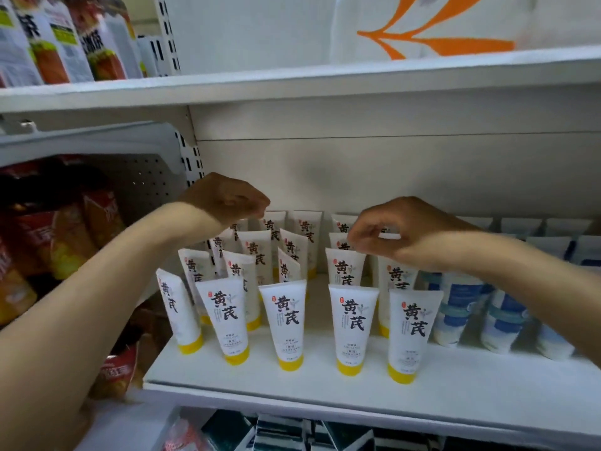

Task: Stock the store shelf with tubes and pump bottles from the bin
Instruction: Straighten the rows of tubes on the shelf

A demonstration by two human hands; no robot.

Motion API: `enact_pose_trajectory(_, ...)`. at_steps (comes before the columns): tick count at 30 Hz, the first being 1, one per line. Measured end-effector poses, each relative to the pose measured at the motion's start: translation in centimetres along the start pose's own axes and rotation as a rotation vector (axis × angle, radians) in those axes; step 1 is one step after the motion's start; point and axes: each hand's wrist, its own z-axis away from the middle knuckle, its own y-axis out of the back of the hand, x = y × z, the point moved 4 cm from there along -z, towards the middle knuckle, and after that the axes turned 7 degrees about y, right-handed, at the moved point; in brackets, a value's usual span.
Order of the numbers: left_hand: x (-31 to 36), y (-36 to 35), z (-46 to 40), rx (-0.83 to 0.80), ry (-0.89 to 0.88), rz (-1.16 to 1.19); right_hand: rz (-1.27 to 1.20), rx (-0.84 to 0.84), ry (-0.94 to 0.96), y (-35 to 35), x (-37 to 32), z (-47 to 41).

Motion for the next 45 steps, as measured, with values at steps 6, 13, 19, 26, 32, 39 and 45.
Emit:
enact_pose_trajectory(6, -3.2, 0.1, -4.1, -0.06, -0.169, -0.224, 0.06, -0.006, 0.145, -0.3, 0.1, -5.3)
enact_pose_trajectory(13, -6.3, -3.3, -7.9, -0.192, -0.231, -0.661, 0.365, -0.144, 0.032, -3.3, 1.2, -12.6)
enact_pose_trajectory(19, -6.5, -5.3, -9.3, -0.196, -0.278, -0.937, 0.47, -0.26, 0.018, -6.0, 1.4, -15.3)
enact_pose_trajectory(26, -7.0, -5.8, -10.1, -0.115, -0.293, -0.793, 0.598, -0.309, 0.052, -8.1, 1.7, -16.1)
enact_pose_trajectory(32, -6.9, -6.3, -10.1, -0.081, -0.326, -0.752, 0.563, -0.32, 0.035, -7.5, 2.4, -15.7)
enact_pose_trajectory(39, -6.9, -6.4, -10.6, -0.153, -0.305, -0.652, 0.464, -0.35, 0.031, -7.7, 2.3, -15.8)
enact_pose_trajectory(45, -7.2, -6.6, -10.5, -0.194, -0.267, -0.593, 0.364, -0.379, 0.048, -8.5, 2.4, -15.4)
